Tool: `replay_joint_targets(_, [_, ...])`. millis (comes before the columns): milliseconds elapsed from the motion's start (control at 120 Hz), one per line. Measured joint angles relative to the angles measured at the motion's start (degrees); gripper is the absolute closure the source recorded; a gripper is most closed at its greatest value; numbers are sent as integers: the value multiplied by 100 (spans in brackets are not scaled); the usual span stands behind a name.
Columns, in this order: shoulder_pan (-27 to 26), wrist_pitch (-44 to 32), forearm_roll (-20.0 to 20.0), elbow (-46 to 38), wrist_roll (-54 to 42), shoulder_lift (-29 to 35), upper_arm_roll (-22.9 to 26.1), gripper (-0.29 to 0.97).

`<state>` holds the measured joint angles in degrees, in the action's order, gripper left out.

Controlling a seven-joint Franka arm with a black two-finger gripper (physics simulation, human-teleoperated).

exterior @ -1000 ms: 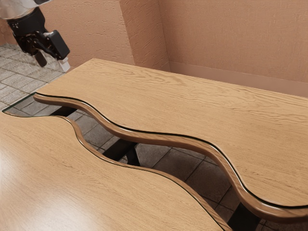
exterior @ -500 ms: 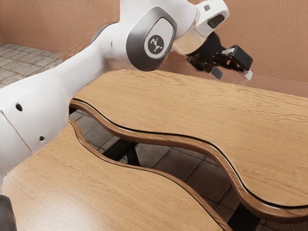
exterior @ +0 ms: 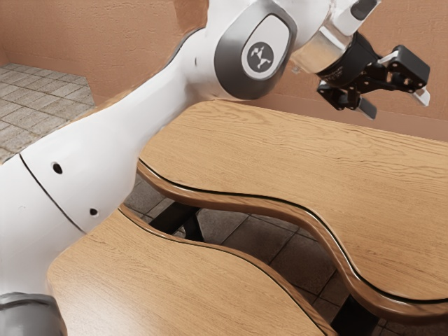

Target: Pull the drawer handle with one arm to open the drawer

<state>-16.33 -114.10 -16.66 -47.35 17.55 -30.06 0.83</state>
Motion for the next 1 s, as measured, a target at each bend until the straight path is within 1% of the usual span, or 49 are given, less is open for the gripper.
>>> replay_joint_targets(83, [-39,-75,28,-73,168,-145,134,2])
replay_joint_targets(217, [-146,-154,39,-430,394,-205,171,2])
replay_joint_targets(275, [-131,-334,-1,-480,477,-337,199,2])
replay_joint_targets(300, [23,-423,-45,-490,510,-395,295,2])
replay_joint_targets(342, [575,-553,-85,-500,559,-519,838,2])
replay_joint_targets(367, [817,-624,-92,-501,586,-590,1106,2])
replay_joint_targets(400, [973,-707,-92,-499,621,-640,1309,2])
replay_joint_targets(442, [1103,-783,-61,-500,663,-633,1421,2])
replay_joint_targets(458, [1280,-806,-30,-516,678,-605,1587,2])
replay_joint_targets(475, [1534,-831,30,-580,694,-583,1868,2])
replay_joint_targets(500, [2187,-870,274,-826,721,-558,2711,2])
replay_joint_targets(533, [3381,-916,785,-1332,776,-571,4155,2])
replay_joint_targets(550, [3931,-940,1010,-1585,803,-574,4758,2])
replay_joint_targets(575, [4696,-995,1300,-1987,843,-556,5521,2])
replay_joint_targets(592, [5127,-1034,1464,-2226,868,-541,5915,2])
replay_joint_targets(600, [5265,-1053,1541,-2310,881,-536,6037,2])
replay_joint_targets(625, [5463,-1103,1750,-2445,917,-523,6208,2])
replay_joint_targets(642, [5432,-1131,1868,-2421,940,-525,6193,2])
replay_joint_targets(683, [5054,-1197,2085,-2216,998,-547,5885,2])
replay_joint_targets(717, [4802,-1251,2213,-2058,1046,-566,5744,2])
replay_joint_targets(817, [4106,-1550,2444,-1766,1179,-697,5610,2])
replay_joint_targets(883, [3848,-1711,2522,-1726,1256,-782,5591,2])
replay_joint_targets(1000, [3610,-2000,2588,-1686,1370,-1064,5579,2])
